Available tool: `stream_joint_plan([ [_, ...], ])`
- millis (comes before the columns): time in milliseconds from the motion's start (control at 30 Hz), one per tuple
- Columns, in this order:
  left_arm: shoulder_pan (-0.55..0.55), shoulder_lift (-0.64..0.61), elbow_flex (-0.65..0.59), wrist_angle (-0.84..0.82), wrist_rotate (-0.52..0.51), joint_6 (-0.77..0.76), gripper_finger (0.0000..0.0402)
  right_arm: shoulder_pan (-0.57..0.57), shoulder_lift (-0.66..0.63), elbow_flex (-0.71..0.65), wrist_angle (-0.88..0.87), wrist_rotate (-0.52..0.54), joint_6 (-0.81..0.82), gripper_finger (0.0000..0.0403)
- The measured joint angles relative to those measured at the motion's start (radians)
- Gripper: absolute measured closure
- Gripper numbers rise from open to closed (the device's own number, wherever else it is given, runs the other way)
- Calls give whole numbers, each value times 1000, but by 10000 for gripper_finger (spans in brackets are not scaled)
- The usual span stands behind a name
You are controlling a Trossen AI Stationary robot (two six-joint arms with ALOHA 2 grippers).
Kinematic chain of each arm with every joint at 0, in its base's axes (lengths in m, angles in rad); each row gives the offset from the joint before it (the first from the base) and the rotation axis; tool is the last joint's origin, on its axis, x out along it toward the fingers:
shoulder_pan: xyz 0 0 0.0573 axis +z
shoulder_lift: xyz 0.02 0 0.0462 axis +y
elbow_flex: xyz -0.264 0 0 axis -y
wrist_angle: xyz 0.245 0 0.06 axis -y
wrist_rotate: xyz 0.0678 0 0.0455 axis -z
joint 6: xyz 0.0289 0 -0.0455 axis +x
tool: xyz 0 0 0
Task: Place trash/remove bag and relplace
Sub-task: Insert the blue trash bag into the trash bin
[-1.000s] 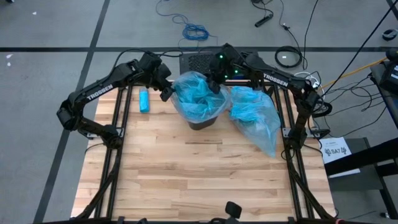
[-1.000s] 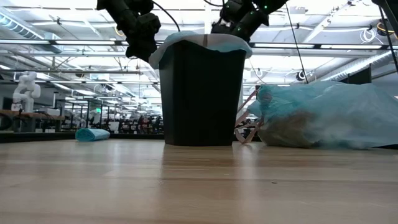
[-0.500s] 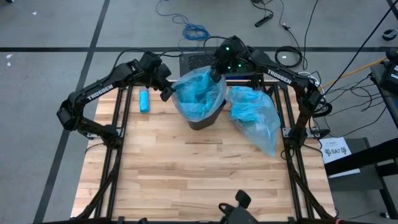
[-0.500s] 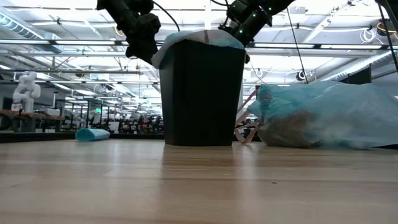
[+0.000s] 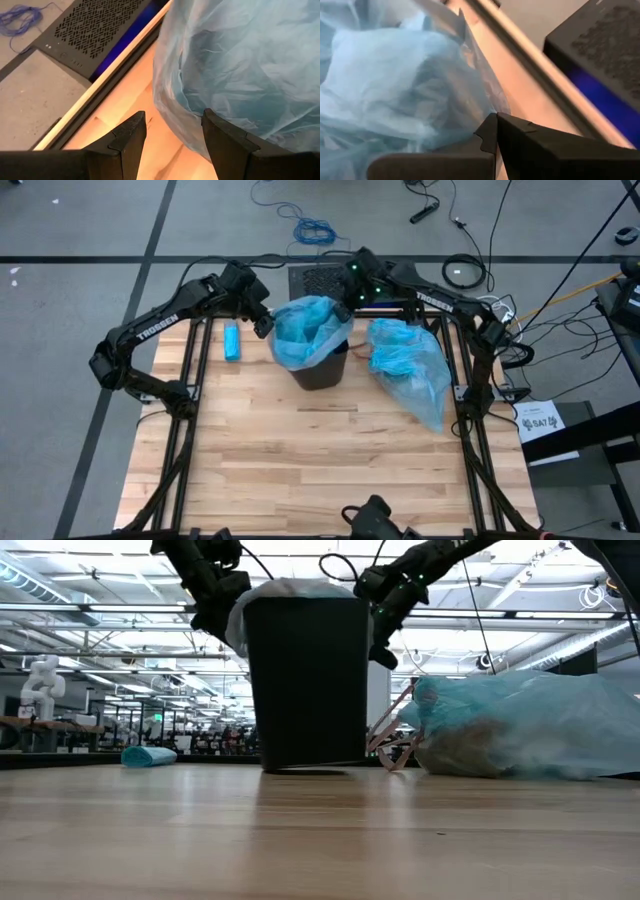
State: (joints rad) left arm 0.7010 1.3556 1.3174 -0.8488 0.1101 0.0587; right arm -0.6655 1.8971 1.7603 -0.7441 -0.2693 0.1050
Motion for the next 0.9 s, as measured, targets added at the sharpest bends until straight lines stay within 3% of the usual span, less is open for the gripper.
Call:
stream_joint_plan([
  [200,-1,0,0,2,17,-29,206,13,4,0,-103,-54,15,403],
  [367,-1,1,0,5,93,-48,206,26,7,0,-220,-148,15,403],
  [600,0,-2,-2,32,141,-51,208,36,10,0,-216,-149,12,403],
  [700,-1,-2,-2,35,149,-36,237,42,10,0,-216,-148,15,403],
  [900,0,-2,-2,41,155,-18,338,71,10,0,-215,-150,37,403],
])
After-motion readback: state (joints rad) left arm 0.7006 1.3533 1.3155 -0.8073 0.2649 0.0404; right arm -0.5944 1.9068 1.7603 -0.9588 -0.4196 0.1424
